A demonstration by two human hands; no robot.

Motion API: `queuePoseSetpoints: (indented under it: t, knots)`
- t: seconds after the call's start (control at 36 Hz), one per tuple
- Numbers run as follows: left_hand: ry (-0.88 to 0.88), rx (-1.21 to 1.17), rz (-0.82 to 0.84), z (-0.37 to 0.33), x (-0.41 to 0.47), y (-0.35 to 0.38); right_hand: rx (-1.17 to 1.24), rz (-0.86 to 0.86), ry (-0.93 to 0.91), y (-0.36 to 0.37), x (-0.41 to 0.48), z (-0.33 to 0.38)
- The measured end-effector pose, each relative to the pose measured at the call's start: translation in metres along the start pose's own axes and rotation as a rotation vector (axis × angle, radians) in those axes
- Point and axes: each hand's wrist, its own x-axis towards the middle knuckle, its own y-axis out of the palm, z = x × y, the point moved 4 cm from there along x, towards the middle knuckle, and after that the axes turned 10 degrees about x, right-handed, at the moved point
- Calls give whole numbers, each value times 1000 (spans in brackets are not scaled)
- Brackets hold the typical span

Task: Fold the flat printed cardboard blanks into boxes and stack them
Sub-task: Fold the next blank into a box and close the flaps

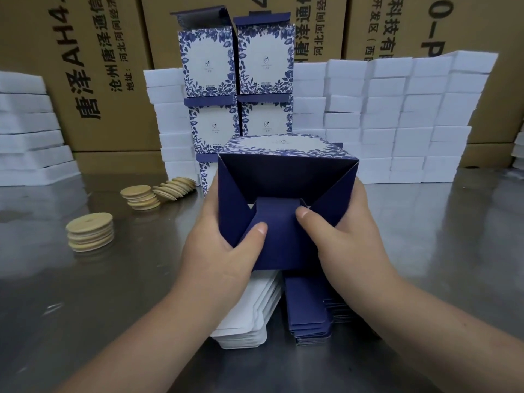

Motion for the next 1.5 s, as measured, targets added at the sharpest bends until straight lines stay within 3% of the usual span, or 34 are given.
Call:
queuePoseSetpoints:
  t: [0.33,0.56,0.75,0.94,1.17,1.39,1.5]
  knots:
    - [-186,-119,-87,0,1,-7,-14,97,53,4,-5,-1]
    - [-141,-165,22,-6,2,-6,-62,39,-3,5,-3,2]
    - [40,-189,174,-12,2,-1,71,-25,52,-5,6,1]
    - [75,-175,135,-10,3,-4,30,96,15,2,2,6]
    - [-34,-294,138,2,5,-5,-111,117,-37,4,2,8]
    - [96,-201,246,-14,-1,2,164,-32,82,-7,10,3]
    - [86,-181,231,-16,-2,0,128,11,51,-4,9,8]
